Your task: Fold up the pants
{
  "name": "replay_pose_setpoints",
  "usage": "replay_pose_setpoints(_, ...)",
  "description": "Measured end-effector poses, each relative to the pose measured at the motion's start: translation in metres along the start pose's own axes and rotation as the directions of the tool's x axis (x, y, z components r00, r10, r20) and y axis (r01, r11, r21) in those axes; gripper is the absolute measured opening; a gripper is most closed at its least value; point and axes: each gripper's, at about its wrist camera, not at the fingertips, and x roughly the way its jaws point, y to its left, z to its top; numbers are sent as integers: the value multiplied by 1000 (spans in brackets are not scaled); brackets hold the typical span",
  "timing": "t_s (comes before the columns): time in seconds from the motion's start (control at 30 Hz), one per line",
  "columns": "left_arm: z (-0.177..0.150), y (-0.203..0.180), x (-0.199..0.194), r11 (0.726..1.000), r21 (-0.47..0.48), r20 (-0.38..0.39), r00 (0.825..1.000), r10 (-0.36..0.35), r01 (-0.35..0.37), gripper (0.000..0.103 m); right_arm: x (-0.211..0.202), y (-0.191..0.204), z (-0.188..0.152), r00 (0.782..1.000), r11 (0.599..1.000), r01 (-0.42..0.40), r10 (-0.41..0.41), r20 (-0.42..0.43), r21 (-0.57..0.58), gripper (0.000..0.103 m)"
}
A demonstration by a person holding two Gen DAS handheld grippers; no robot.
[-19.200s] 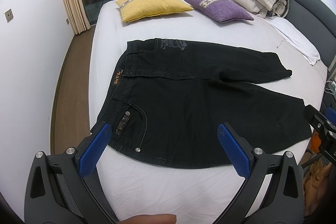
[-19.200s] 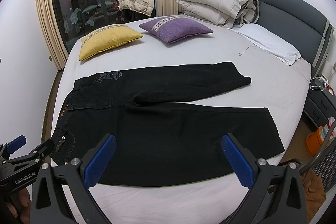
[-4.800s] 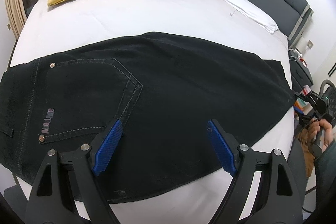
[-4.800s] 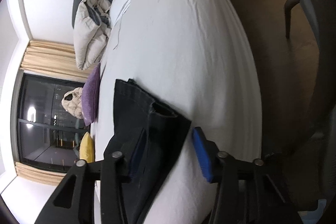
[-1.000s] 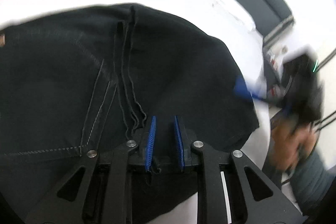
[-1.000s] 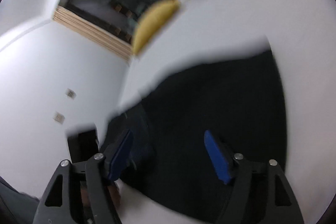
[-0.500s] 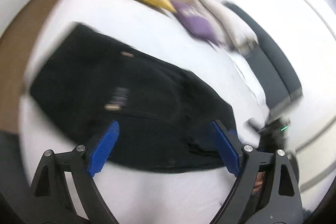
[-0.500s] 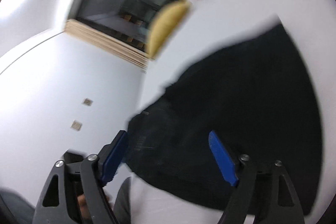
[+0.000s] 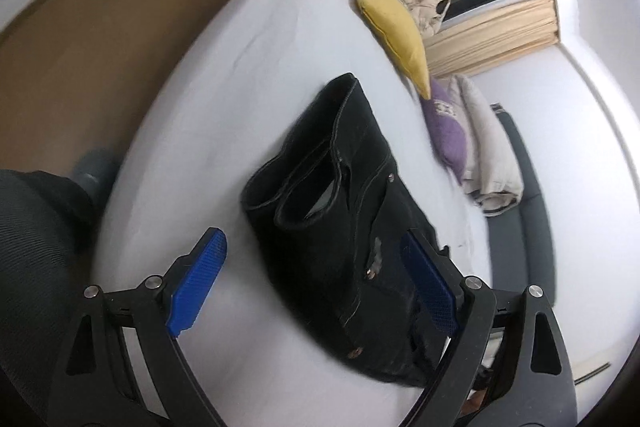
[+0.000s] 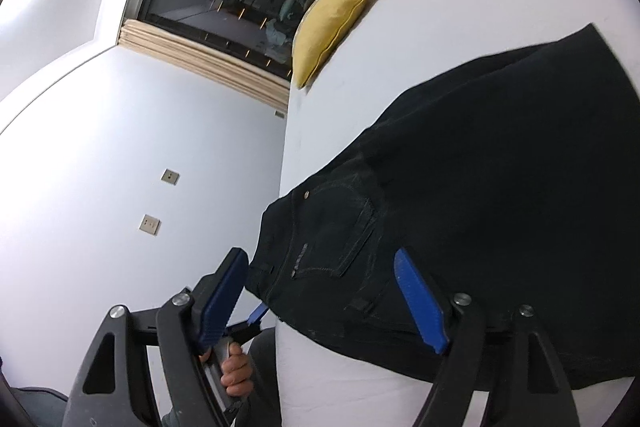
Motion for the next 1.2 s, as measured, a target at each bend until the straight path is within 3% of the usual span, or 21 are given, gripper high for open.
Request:
replay_pose_setpoints(0.1, 10, 22, 6, 1000, -7, -18, 1000, -3, 2, 82, 7, 0, -1, 1000, 1000, -4, 4, -22, 3, 78)
replay_pose_setpoints(0.17, 5, 24, 5, 1000, -11, -18, 1000, 0, 0, 52, 9, 5, 2, 1000, 1000, -11, 11, -27, 5, 78)
replay_pose_setpoints(0.23, 10, 26, 14, 1000, -30, -25, 1000, -6, 5, 30, 11, 6, 0, 999, 1000, -21, 21, -37, 6, 78)
replay_pose_setpoints(0.37, 4, 15, 16, 999, -35, -24, 999, -24, 23, 18, 26, 10, 8, 996, 1000, -26, 24, -87, -16, 78)
replay_pose_setpoints(0.53, 3, -14, 5, 999, 17, -10, 999, -38, 38, 13, 58, 14, 26, 986, 999, -44, 39, -163, -27, 78)
replay_pose_setpoints(0.67, 6, -34, 2, 997, 59, -3, 999, -43, 43, 13, 93, -7, 42, 973, 996, -67, 79, -219, 59, 78)
replay_pose_setpoints(0.77, 5, -45, -3, 993, 113, 2, 1000, -25, 25, 13, 129, -23, 40, 948, 998, 45, -25, -318, 54, 76)
replay_pose_setpoints(0.87, 3, -56, -6, 988, 155, 4, 1000, -19, 18, 13, 131, -20, 41, 946, 998, 53, -40, -322, 31, 77)
replay_pose_setpoints(0.93, 2, -65, -8, 983, 185, 5, 1000, -17, 15, 13, 127, -8, 41, 942, 997, 72, -62, -331, 19, 84)
replay_pose_setpoints(1.0, -2, -75, -9, 974, 225, 9, 1000, -11, 8, 13, 125, 12, 41, 943, 999, 34, -36, -332, -11, 90)
replay_pose_setpoints(1.13, -8, -81, -10, 968, 249, 4, 1000, -20, 18, 13, 135, 36, 43, 930, 999, 4, -23, -368, -53, 91)
replay_pose_setpoints(1.2, -7, -82, -12, 969, 246, 5, 1000, -18, 16, 13, 141, 32, 45, 925, 998, 33, -50, -378, -53, 91)
